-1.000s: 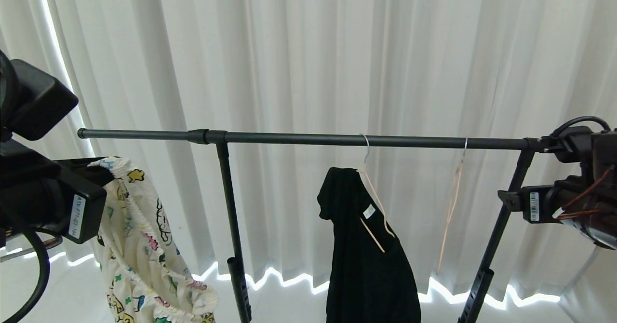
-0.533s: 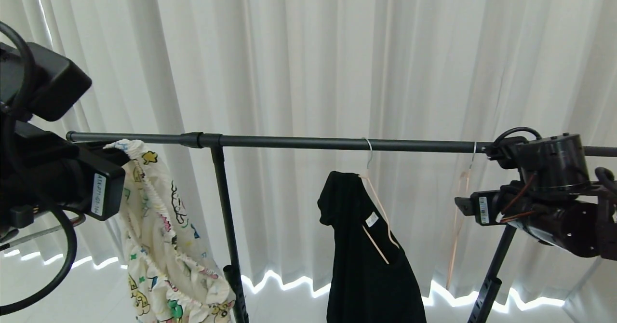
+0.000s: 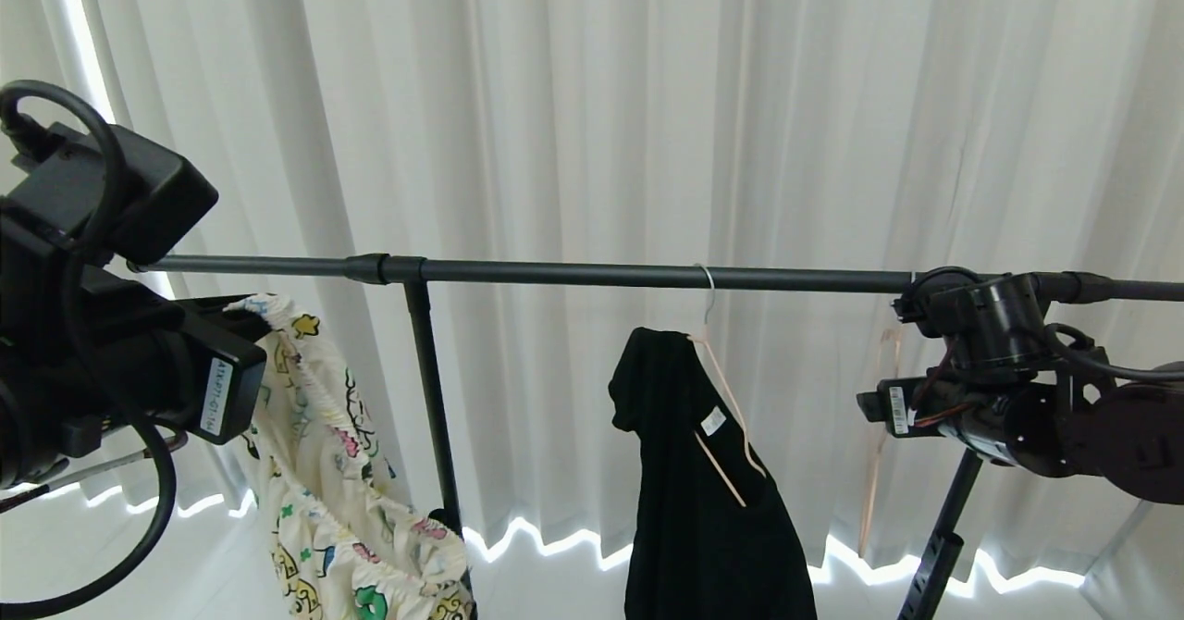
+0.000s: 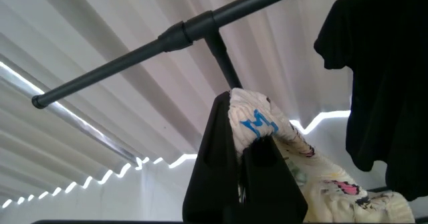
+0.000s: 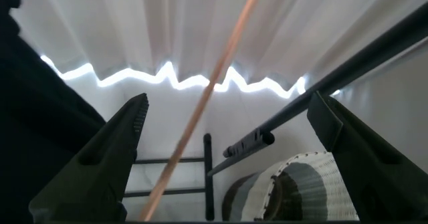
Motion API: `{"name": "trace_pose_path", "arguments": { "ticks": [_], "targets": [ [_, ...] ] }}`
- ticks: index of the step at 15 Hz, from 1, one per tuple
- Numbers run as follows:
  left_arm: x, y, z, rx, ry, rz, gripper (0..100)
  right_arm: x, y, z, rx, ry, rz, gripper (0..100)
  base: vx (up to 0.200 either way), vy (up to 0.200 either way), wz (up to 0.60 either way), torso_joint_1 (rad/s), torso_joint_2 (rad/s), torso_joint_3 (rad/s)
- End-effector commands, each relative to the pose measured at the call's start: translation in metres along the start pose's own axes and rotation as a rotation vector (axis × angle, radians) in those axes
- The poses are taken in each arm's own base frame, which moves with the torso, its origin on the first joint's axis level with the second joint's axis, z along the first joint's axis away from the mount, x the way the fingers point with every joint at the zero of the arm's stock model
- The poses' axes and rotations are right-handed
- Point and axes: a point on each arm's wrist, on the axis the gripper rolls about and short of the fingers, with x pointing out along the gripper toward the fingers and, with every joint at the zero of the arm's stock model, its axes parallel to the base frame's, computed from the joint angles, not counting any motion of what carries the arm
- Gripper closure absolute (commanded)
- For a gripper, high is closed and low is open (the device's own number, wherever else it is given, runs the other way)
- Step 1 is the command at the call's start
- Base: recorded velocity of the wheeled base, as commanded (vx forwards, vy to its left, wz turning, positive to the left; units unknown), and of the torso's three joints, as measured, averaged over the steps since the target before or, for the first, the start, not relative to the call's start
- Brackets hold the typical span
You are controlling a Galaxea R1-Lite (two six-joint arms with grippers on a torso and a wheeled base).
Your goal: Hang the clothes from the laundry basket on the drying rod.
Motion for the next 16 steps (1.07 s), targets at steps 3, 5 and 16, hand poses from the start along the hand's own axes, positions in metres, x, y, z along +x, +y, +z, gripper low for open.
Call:
{"name": "trace_pose_path", "arguments": {
  "ticks": [3,5,16],
  "targets": [
    [0.0032,-0.0015,-0.0005,0.002,0.006,-0.003,100,0.0003,-0.0033,-0.0005,0.004,0.002,-0.010,0,0.000,0.000,0.00,0.000,0.00,0.000],
    [0.0032,-0.0013,0.0001,0.000,0.001,-0.001,100,0.0006,-0.0047,-0.0005,0.007,0.003,-0.012,0,0.000,0.000,0.00,0.000,0.00,0.000],
    [0.0031,-0.0011,0.0005,0.000,0.000,-0.001,100,0.0008,-0.0117,-0.0081,0.001,0.028,-0.034,0,0.000,0.000,0.00,0.000,0.00,0.000]
  ]
}}
